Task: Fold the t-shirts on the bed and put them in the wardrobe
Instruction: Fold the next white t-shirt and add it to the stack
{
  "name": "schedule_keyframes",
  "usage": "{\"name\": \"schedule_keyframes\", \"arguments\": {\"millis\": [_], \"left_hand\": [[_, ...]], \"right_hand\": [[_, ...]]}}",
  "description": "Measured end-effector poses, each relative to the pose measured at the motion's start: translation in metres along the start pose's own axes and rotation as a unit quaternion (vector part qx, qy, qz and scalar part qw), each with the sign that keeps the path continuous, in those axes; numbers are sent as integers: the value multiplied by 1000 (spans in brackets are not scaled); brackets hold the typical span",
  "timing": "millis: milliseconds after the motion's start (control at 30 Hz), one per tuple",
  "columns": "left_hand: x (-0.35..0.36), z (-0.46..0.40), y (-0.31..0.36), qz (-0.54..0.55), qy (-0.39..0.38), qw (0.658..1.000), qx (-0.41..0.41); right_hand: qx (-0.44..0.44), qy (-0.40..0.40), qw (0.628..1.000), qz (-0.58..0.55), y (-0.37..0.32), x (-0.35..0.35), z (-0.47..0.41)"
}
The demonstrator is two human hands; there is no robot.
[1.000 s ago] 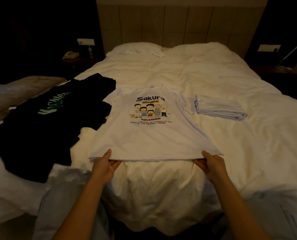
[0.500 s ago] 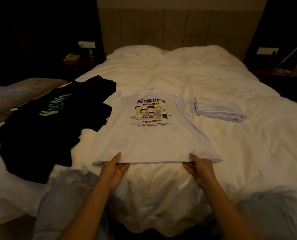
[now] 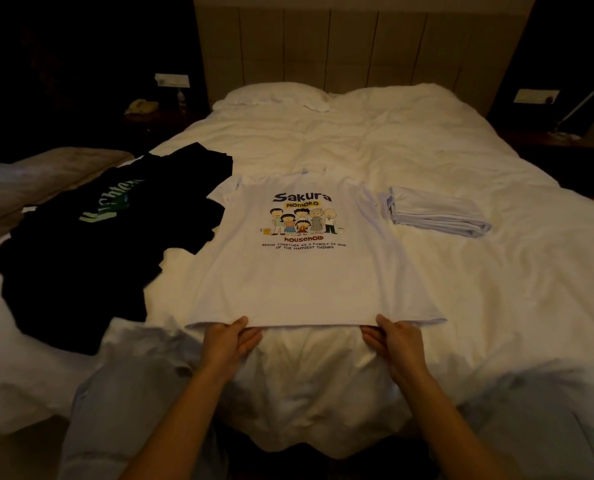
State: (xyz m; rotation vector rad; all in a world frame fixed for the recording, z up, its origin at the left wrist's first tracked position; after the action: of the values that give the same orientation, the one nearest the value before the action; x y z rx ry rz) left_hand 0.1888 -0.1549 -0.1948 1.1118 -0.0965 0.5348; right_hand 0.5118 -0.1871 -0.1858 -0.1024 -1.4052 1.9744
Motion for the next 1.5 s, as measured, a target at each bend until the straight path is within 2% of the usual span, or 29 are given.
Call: {"name": "schedule_keyframes", "arguments": {"millis": [133, 200, 267, 367, 433, 467, 600, 700, 800, 867, 967, 1067, 1167, 1267, 1367, 1500], "left_hand": [[6, 11, 15, -227, 24, 973, 40], [24, 21, 31, -262, 10, 960, 97], [50, 30, 49, -290, -23, 940, 179], [91, 39, 76, -389, -41, 865, 316], [116, 38, 90, -445, -39, 809, 382], [128, 34, 96, -457, -43, 792, 402], [176, -1, 105, -499, -72, 765, 401], [211, -43, 96, -549, -102, 737, 381], [243, -84, 84, -596, -128, 704, 365], [261, -109, 77, -631, -137, 668, 371], [282, -149, 71, -674, -130, 628, 366], [302, -184, 71, -690, -129, 613, 363], [319, -214, 74, -702, -137, 594, 368], [333, -232, 83, -700, -128, 586, 387], [344, -240, 87, -700, -128, 576, 401], [354, -250, 91, -686, -129, 567, 438]], "right_hand": [[-6, -54, 981, 184, -12, 9, 4], [-104, -51, 958, 261, -35, 14, 10], [-218, -47, 919, 326, -62, 27, 23], [-324, -38, 851, 412, -91, 52, 32], [-336, -35, 825, 452, -101, 65, 22], [-337, -37, 818, 465, -106, 70, 14], [-324, -28, 797, 508, -123, 86, -34], [-303, -16, 795, 526, -133, 95, -79], [-270, -1, 811, 519, -141, 98, -128], [-266, 5, 824, 500, -148, 101, -157], [-236, 20, 868, 436, -151, 101, -200], [-172, 31, 918, 356, -147, 102, -242], [-133, 6, 963, 236, -141, 117, -277], [-109, 1, 983, 148, -137, 131, -304], [-138, 42, 972, 186, -145, 138, -319], [-226, 95, 903, 353, -164, 150, -332]]}}
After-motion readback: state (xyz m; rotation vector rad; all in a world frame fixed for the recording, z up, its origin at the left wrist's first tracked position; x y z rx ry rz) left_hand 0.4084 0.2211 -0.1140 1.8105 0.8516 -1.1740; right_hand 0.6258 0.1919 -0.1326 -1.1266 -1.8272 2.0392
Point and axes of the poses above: each hand's wrist, its own z-axis away from the middle knuckle, its own x-axis out of the palm, y = z × x, the point moved 9 cm from there along -z, towards the middle knuckle, and after that the axes turned 4 degrees about -z, right-handed, at the moved point
